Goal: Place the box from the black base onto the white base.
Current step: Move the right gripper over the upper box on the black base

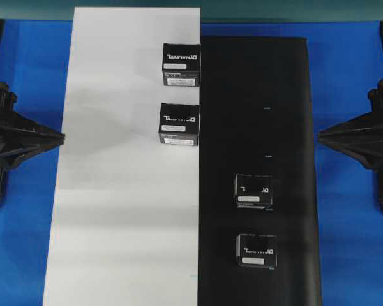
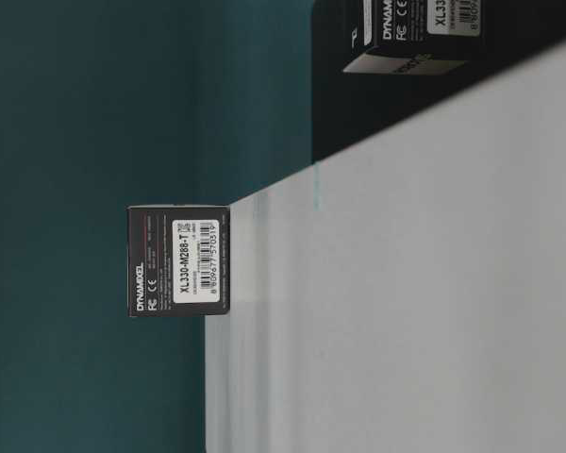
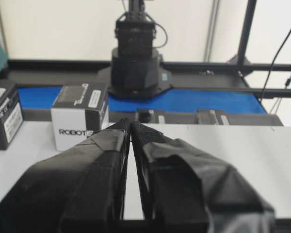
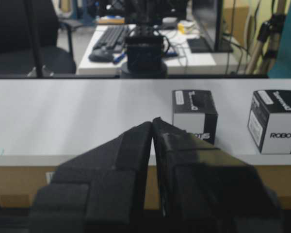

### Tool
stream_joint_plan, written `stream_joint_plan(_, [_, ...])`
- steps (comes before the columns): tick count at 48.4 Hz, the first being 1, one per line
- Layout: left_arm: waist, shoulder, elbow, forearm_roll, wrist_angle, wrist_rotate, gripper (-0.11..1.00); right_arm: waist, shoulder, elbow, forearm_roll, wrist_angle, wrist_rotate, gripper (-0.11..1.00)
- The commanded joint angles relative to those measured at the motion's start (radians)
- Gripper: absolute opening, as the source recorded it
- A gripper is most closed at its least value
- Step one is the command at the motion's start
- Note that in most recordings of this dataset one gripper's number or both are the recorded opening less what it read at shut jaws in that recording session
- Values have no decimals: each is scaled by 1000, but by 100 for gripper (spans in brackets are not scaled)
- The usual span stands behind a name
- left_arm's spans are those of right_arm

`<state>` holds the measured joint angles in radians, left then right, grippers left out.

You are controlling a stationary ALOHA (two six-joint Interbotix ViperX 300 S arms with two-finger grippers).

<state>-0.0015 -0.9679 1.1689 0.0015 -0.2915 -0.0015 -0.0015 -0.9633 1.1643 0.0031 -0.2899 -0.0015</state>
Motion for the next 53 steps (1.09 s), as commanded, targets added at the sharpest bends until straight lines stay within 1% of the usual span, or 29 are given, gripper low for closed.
stream_joint_plan(1, [15, -3, -32, 15, 28, -8, 14, 0, 8, -20, 8, -3, 11, 14])
stream_joint_plan(2, [15, -5, -38, 15, 38, -8, 14, 0, 11, -31, 23, 15, 12, 14])
stream_joint_plan(4, [15, -6, -51, 15, 69, -6, 9, 2, 15, -49, 46, 64, 18, 18])
stream_joint_plan(6, [15, -9, -61, 15, 101, -6, 4, 2, 20, -75, 60, 132, 23, 15])
stream_joint_plan(10, [18, -20, -84, 15, 173, 3, -1, 2, 34, -129, 61, 284, 29, 8])
stream_joint_plan(11, [20, -23, -87, 15, 186, 5, -2, 2, 37, -147, 61, 339, 29, 7])
stream_joint_plan(14, [26, -34, -103, 17, 225, 5, -3, 0, 41, -181, 63, 434, 29, 6])
stream_joint_plan(23, [32, -80, -117, 15, 296, 5, -3, 0, 60, -238, 61, 644, 29, 6])
stream_joint_plan(28, [32, -95, -120, 15, 305, 3, -3, 2, 78, -235, 61, 704, 26, 6])
stream_joint_plan(35, [38, -103, -121, 17, 321, 5, -3, 21, 132, -233, 61, 713, 12, 6])
stream_joint_plan(48, [41, -112, -127, 17, 325, -3, -3, 75, 282, -239, 58, 804, 11, 7])
stream_joint_plan(53, [41, -110, -127, 17, 324, -3, -3, 86, 321, -236, 57, 819, 12, 7])
